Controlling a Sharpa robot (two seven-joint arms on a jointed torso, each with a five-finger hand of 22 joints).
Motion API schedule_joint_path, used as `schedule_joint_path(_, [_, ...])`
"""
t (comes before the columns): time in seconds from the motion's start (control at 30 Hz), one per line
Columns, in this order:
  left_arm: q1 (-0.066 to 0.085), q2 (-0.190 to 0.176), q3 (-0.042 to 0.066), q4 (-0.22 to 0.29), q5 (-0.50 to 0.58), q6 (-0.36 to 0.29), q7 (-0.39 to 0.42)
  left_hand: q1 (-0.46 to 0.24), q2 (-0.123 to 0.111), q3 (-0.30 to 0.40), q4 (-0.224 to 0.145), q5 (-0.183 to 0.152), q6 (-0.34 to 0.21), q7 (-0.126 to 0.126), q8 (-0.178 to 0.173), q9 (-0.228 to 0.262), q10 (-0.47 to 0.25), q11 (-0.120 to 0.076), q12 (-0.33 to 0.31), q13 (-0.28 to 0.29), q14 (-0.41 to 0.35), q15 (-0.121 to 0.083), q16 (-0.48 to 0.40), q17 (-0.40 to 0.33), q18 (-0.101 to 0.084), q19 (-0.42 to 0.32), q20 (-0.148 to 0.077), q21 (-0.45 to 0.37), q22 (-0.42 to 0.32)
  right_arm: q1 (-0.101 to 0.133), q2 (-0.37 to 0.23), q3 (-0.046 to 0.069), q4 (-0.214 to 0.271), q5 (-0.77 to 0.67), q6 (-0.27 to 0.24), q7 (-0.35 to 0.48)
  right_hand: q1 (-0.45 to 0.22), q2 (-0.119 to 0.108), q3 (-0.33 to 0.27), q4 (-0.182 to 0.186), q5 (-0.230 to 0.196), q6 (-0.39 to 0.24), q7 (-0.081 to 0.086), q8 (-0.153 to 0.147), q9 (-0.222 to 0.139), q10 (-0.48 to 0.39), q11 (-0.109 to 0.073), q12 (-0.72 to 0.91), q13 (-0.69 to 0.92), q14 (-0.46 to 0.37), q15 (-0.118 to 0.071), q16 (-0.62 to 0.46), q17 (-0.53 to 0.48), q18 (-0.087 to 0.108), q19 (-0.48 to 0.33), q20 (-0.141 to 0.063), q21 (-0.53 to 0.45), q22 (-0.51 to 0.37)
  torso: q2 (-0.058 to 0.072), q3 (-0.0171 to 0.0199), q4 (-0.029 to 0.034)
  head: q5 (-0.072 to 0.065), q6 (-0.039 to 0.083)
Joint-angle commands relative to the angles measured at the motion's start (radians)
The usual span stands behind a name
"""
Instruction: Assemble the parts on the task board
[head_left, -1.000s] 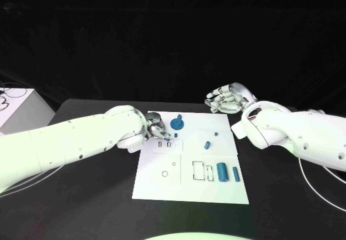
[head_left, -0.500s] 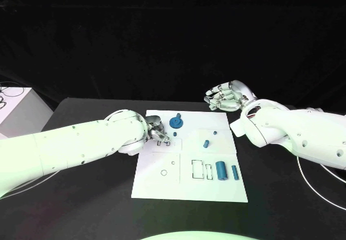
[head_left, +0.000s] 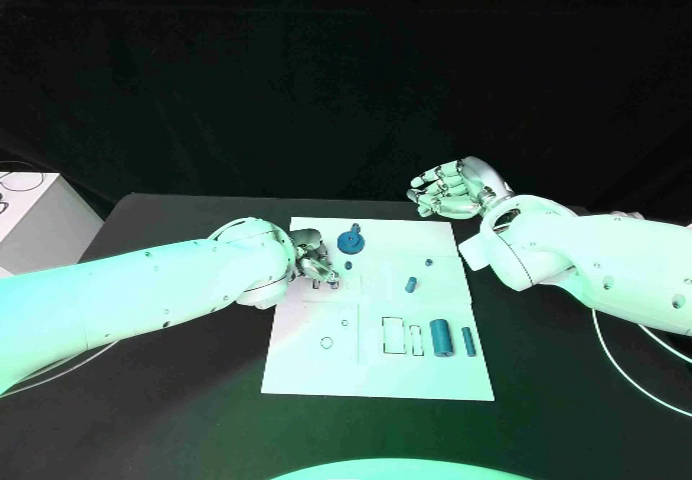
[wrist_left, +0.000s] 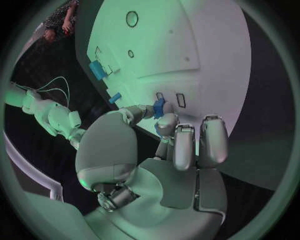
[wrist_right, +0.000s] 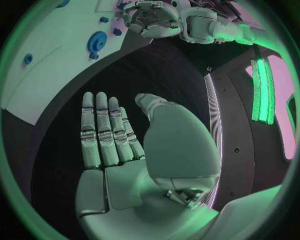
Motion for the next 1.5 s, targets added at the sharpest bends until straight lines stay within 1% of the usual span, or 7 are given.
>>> schedule_joint_path(0.03, [-0.003, 0.002, -0.002, 0.003, -0.008, 0.012, 0.011, 0.008, 0.005, 0.194, -0.198, 0.005, 0.024, -0.019, 0.006, 0.001, 0.008, -0.001, 0.003, 0.001, 0.078, -0.006, 0.003, 0.156, -0.021, 0.005, 0.001, 0.005, 0.001, 0.000, 0.002, 0.000, -0.001, 0.001, 0.002, 0.012, -0.009, 0.001, 0.001, -0.007, 0.006, 0.000, 0.012, -0.005, -0.001, -0.003, 0.007, -0.005, -0.001, -0.007, 0.001, -0.003, -0.001, 0.005, -0.005, 0.001, -0.003, -0.001, -0.001, 0.0005, 0.0012, 0.000, -0.003])
schedule_joint_path(0.2, [-0.003, 0.001, -0.002, 0.008, -0.003, 0.033, 0.009, 0.008, 0.004, 0.195, -0.198, 0.005, 0.025, -0.019, 0.006, 0.001, 0.008, -0.001, 0.003, 0.000, 0.078, -0.007, 0.004, 0.156, -0.021, 0.006, 0.000, 0.006, 0.001, 0.000, 0.003, 0.000, -0.002, 0.001, 0.005, 0.009, -0.009, 0.001, 0.001, -0.007, 0.006, 0.000, 0.012, -0.005, -0.001, -0.003, 0.007, -0.005, -0.001, -0.007, 0.001, -0.003, -0.001, 0.005, -0.005, 0.001, -0.003, -0.001, -0.002, 0.0010, 0.0012, 0.002, -0.005])
schedule_joint_path(0.37, [-0.003, 0.001, -0.002, 0.011, 0.004, 0.040, 0.008, 0.008, 0.004, 0.195, -0.198, 0.005, 0.025, -0.019, 0.006, 0.001, 0.008, -0.001, 0.003, 0.000, 0.078, -0.007, 0.004, 0.156, -0.021, 0.006, 0.000, 0.006, 0.001, -0.001, 0.004, 0.000, -0.003, 0.001, 0.008, 0.006, -0.010, 0.001, 0.001, -0.008, 0.007, 0.000, 0.012, -0.006, -0.002, -0.004, 0.008, -0.006, -0.003, -0.007, 0.002, -0.005, -0.003, 0.005, -0.007, 0.001, -0.003, -0.004, -0.002, 0.0004, 0.0004, 0.002, -0.008])
schedule_joint_path(0.57, [-0.003, 0.001, -0.002, 0.013, 0.006, 0.043, 0.007, 0.008, 0.004, 0.195, -0.198, 0.005, 0.025, -0.019, 0.006, 0.001, 0.008, -0.001, 0.003, 0.000, 0.078, -0.007, 0.004, 0.156, -0.021, 0.006, 0.000, 0.006, 0.001, -0.001, 0.004, 0.000, -0.004, 0.001, 0.010, 0.004, -0.012, 0.000, 0.001, -0.008, 0.007, -0.001, 0.013, -0.007, -0.002, -0.005, 0.008, -0.007, -0.005, -0.008, 0.002, -0.006, -0.005, 0.005, -0.008, 0.002, -0.003, -0.006, -0.001, 0.0006, -0.0009, 0.003, -0.007])
schedule_joint_path(0.7, [-0.003, 0.001, -0.002, 0.012, 0.007, 0.047, 0.006, 0.008, 0.004, 0.196, -0.198, 0.005, 0.026, -0.019, 0.005, 0.001, 0.008, -0.001, 0.002, -0.001, 0.078, -0.007, 0.003, 0.156, -0.021, 0.006, 0.000, 0.006, 0.002, -0.001, 0.004, 0.000, -0.004, 0.001, 0.014, -0.001, -0.013, 0.000, 0.000, -0.007, 0.007, -0.001, 0.013, -0.007, -0.002, -0.005, 0.009, -0.008, -0.006, -0.009, 0.003, -0.007, -0.006, 0.005, -0.008, 0.002, -0.003, -0.008, -0.001, -0.0002, 0.0005, 0.002, -0.007])
schedule_joint_path(1.13, [-0.003, 0.003, -0.002, 0.005, 0.012, 0.062, 0.001, 0.009, 0.005, 0.197, -0.198, 0.005, 0.026, -0.020, 0.005, 0.001, 0.008, -0.002, 0.001, -0.002, 0.078, -0.007, 0.003, 0.155, -0.021, 0.006, -0.001, 0.006, 0.002, -0.001, 0.006, 0.000, -0.006, 0.001, 0.027, -0.011, -0.014, 0.000, 0.000, -0.007, 0.006, -0.001, 0.013, -0.008, -0.003, -0.005, 0.009, -0.008, -0.007, -0.009, 0.003, -0.007, -0.008, 0.005, -0.009, 0.003, -0.003, -0.009, 0.000, 0.0005, -0.0002, 0.002, -0.010])
schedule_joint_path(1.5, [-0.003, 0.020, -0.002, -0.020, 0.038, 0.134, -0.022, 0.009, 0.005, 0.197, -0.198, 0.005, 0.026, -0.020, 0.004, 0.001, 0.007, -0.002, 0.000, -0.003, 0.077, -0.007, 0.002, 0.154, -0.021, 0.006, -0.001, 0.006, 0.001, -0.001, 0.007, 0.000, -0.007, 0.001, 0.030, -0.013, -0.016, 0.000, -0.001, -0.006, 0.006, -0.001, 0.014, -0.008, -0.003, -0.006, 0.009, -0.008, -0.007, -0.009, 0.003, -0.008, -0.008, 0.005, -0.009, 0.003, -0.003, -0.010, 0.000, 0.0009, -0.0005, 0.003, -0.017])
